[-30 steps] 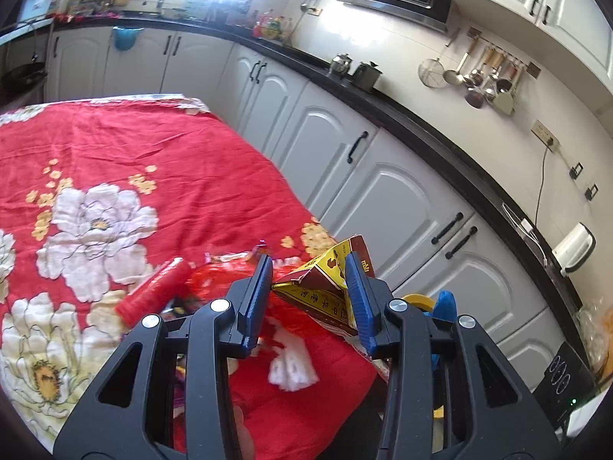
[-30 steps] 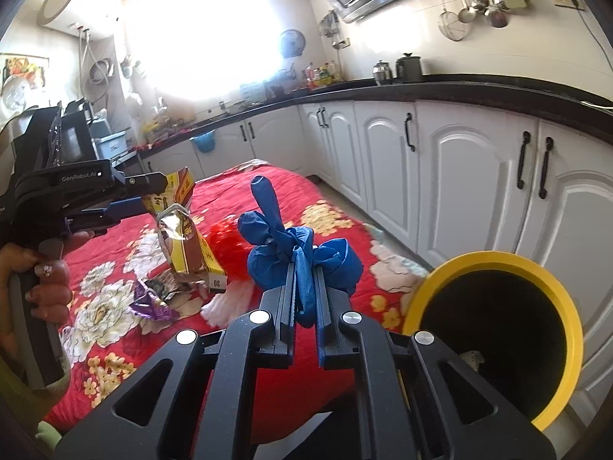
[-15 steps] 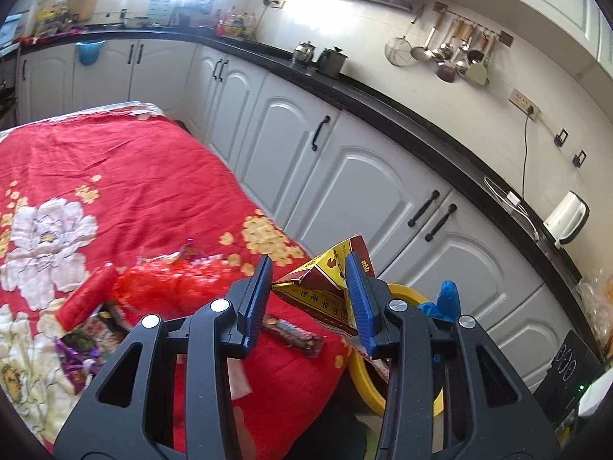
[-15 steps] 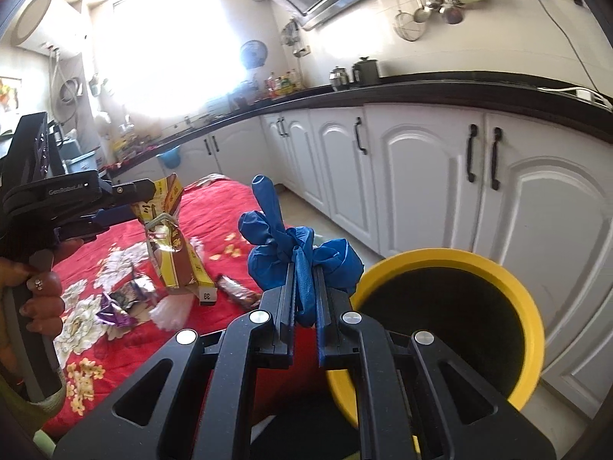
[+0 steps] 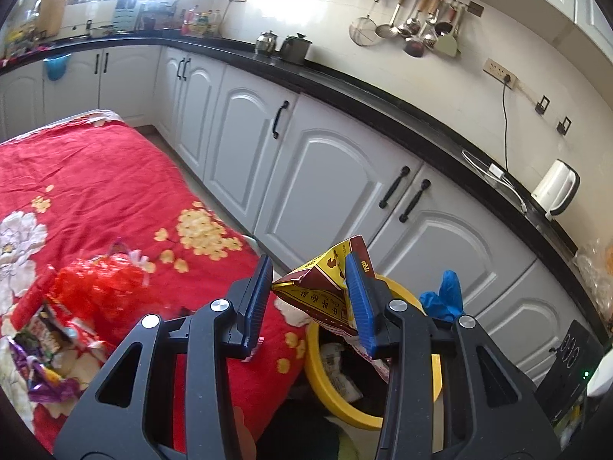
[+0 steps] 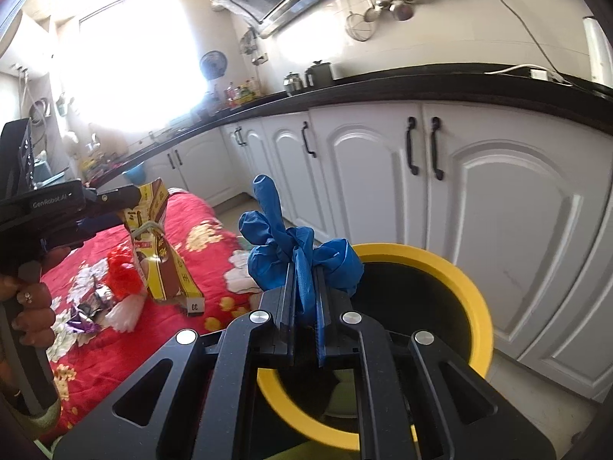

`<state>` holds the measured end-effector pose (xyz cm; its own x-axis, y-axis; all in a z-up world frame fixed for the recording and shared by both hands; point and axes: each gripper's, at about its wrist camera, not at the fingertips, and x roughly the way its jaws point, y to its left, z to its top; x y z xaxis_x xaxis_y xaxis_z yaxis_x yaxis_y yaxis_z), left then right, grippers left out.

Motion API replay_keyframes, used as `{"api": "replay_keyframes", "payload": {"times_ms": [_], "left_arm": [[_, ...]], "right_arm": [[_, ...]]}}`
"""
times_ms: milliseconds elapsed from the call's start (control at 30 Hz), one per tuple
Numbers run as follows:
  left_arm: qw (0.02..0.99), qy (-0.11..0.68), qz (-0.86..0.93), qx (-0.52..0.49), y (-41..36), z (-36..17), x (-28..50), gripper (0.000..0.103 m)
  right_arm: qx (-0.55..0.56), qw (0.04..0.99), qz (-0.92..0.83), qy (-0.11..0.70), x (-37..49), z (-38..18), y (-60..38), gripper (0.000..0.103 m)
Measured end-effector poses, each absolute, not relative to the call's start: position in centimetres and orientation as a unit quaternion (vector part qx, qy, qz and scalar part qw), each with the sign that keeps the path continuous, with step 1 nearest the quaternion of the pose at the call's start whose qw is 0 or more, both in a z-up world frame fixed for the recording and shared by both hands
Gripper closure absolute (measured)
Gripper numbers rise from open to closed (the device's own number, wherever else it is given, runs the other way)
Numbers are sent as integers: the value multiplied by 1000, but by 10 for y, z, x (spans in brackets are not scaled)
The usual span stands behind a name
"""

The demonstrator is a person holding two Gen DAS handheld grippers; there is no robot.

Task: Collect trash
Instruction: 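Carry the blue glove and yellow snack box over the bin with both tools, then open both tools to drop the glove and snack box into the bin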

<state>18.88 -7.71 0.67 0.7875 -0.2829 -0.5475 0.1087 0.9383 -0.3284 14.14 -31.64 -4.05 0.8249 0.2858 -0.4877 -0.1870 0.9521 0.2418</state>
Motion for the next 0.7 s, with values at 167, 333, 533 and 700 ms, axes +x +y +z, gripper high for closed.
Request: {"api": "replay_keyframes", "payload": {"times_ms": [167,333,533,700], "left_arm": [[935,311,-114,-126,-102,0,194,71],[935,315,-120,-110,-124,-9,199,71],[935,322,-120,-92,-144,-21,205,71],[936,324,-116,-72,-157,-32,210,71]], "right_arm": [[104,951,107,271,143,-46,-335,95],[116,949,93,277,146,-54,-351,95],[125,945,85,290,152,-64,-363,95],[131,940,81,305,157,-76,-367,95]]}}
